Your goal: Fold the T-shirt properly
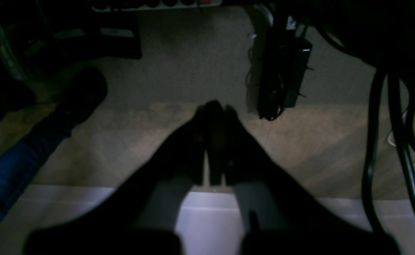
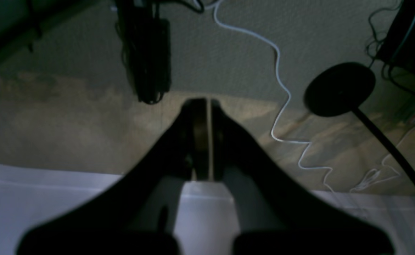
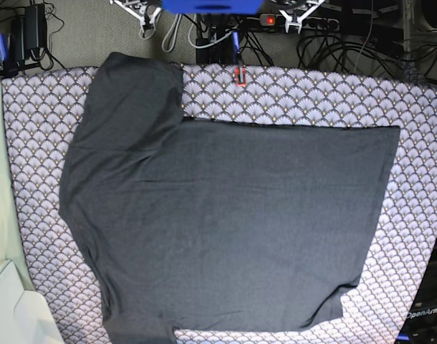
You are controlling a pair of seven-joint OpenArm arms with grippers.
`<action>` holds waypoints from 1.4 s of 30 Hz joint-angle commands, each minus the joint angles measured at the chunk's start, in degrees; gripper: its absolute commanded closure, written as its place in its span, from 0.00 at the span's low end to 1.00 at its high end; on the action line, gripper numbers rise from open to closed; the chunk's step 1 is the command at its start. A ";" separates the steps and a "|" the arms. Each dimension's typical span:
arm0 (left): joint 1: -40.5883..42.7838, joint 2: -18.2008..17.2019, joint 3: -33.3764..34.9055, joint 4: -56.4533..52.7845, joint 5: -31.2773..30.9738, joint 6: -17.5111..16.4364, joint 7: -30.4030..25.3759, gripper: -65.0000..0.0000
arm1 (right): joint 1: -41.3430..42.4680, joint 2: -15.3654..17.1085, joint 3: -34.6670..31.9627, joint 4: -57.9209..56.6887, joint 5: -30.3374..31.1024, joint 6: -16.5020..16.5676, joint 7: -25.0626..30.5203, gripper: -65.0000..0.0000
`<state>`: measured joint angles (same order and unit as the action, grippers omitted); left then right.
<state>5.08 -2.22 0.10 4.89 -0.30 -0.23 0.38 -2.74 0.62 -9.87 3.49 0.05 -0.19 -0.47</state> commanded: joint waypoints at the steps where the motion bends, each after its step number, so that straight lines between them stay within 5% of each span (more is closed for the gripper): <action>1: 0.41 -0.20 -0.05 -0.09 -0.10 0.10 0.10 1.00 | -0.11 0.12 0.07 0.16 0.25 0.58 -0.10 1.00; 36: 1.20 -0.37 -0.05 -0.09 -0.10 0.10 0.10 1.00 | -1.08 0.12 0.07 0.43 0.25 0.58 0.43 1.00; 42: 5.42 -0.64 -0.05 5.53 -0.10 0.10 -0.95 1.00 | -6.27 0.30 0.07 6.76 0.25 0.58 2.71 1.00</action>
<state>10.11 -2.83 0.10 10.61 -0.32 -0.23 -0.62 -8.51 0.80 -9.87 10.61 0.05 -0.16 2.72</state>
